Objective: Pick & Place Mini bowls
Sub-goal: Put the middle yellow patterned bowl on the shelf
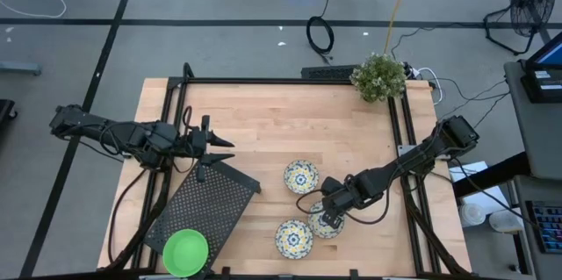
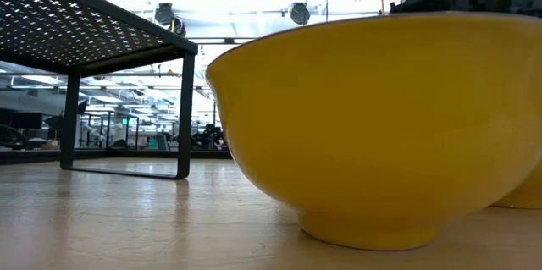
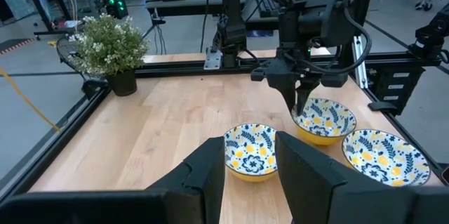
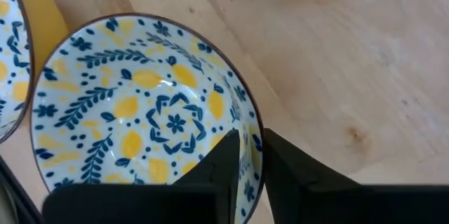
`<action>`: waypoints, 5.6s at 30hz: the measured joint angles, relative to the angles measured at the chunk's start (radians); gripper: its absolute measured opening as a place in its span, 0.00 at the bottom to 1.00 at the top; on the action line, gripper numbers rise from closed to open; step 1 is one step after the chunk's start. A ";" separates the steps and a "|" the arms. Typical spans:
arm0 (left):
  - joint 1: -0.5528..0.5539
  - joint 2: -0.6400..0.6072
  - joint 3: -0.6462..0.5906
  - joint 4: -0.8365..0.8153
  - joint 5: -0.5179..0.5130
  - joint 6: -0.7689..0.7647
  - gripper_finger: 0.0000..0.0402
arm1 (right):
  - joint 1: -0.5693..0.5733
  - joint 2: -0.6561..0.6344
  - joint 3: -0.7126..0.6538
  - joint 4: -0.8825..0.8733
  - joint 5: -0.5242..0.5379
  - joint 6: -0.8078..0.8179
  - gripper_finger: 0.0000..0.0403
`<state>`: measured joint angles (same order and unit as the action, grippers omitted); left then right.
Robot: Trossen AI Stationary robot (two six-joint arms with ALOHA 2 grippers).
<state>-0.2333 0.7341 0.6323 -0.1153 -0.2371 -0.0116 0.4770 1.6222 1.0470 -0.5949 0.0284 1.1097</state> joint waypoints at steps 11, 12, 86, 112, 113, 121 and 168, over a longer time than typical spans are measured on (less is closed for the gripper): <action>0.000 0.000 0.000 -0.002 0.000 -0.005 0.33 | 0.000 0.000 0.000 0.000 0.020 -0.060 0.06; 0.000 0.000 0.000 -0.002 0.000 -0.005 0.33 | 0.000 0.000 0.001 0.000 0.018 -0.063 0.04; 0.115 0.513 0.000 0.747 -0.476 0.060 0.50 | -0.274 -0.061 -0.179 1.825 0.989 -2.040 0.00; 0.167 0.654 0.063 1.002 -0.389 0.216 0.50 | -0.281 -0.061 -0.177 1.818 0.987 -2.028 0.00; 0.169 0.654 0.063 1.002 -0.387 0.217 0.48 | -0.281 -0.061 -0.177 1.818 0.988 -2.027 0.00; 0.178 0.654 0.063 0.994 -0.385 0.216 0.23 | -0.281 -0.061 -0.177 1.810 0.981 -2.009 0.00; -0.040 0.367 0.666 -1.109 0.334 -0.472 0.02 | -0.279 -0.063 -0.175 1.743 1.130 -1.881 0.41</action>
<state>-0.2734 1.1007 1.2978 -1.2240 0.0970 -0.4835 0.1982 1.5593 0.8715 1.1477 1.1584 -0.7712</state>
